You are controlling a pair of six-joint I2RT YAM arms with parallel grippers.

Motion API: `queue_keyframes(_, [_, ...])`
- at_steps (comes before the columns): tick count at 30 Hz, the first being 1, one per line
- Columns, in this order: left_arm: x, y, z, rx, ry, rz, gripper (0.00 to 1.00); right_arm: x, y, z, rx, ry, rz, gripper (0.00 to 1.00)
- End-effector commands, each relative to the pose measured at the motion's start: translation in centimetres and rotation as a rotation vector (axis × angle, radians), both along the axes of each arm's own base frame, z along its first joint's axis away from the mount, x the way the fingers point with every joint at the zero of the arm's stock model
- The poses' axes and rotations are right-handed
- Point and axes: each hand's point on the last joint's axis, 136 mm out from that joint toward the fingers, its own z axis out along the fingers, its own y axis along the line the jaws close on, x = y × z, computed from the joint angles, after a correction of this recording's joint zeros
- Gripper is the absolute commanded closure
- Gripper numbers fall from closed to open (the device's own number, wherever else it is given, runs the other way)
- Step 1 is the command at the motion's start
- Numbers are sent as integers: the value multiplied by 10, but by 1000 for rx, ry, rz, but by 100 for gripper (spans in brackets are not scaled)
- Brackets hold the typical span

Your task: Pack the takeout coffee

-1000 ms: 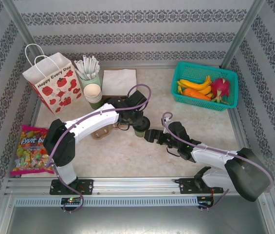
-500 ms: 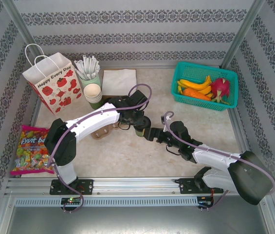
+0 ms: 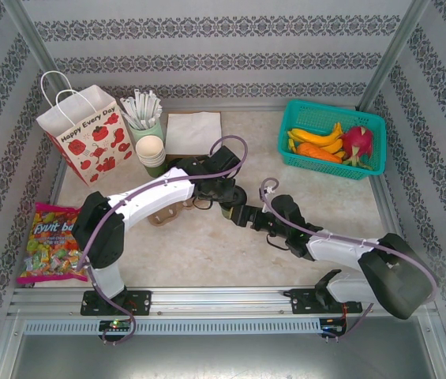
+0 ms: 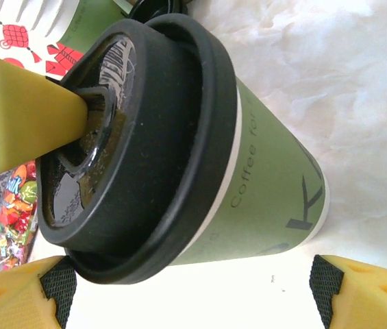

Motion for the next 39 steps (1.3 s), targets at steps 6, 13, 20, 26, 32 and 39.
queue_keyframes(6, [-35,18,-41,199,186,-148,99,14,-9,35,33,70,5,5])
queue_keyframes(13, [-32,9,-22,163,168,-172,85,32,-23,25,-8,212,-51,9])
queue_keyframes(20, [-29,-4,-11,102,162,-181,84,32,-19,12,-49,272,-23,17])
queue_keyframes(26, [-29,-9,-4,66,154,-181,82,26,-20,4,-73,288,-12,22])
queue_keyframes(32, [-24,-14,18,-11,79,-171,71,25,-21,5,-87,276,-15,22])
queue_keyframes(39, [-20,-6,41,-79,-7,-119,65,26,-21,8,-91,270,-17,20])
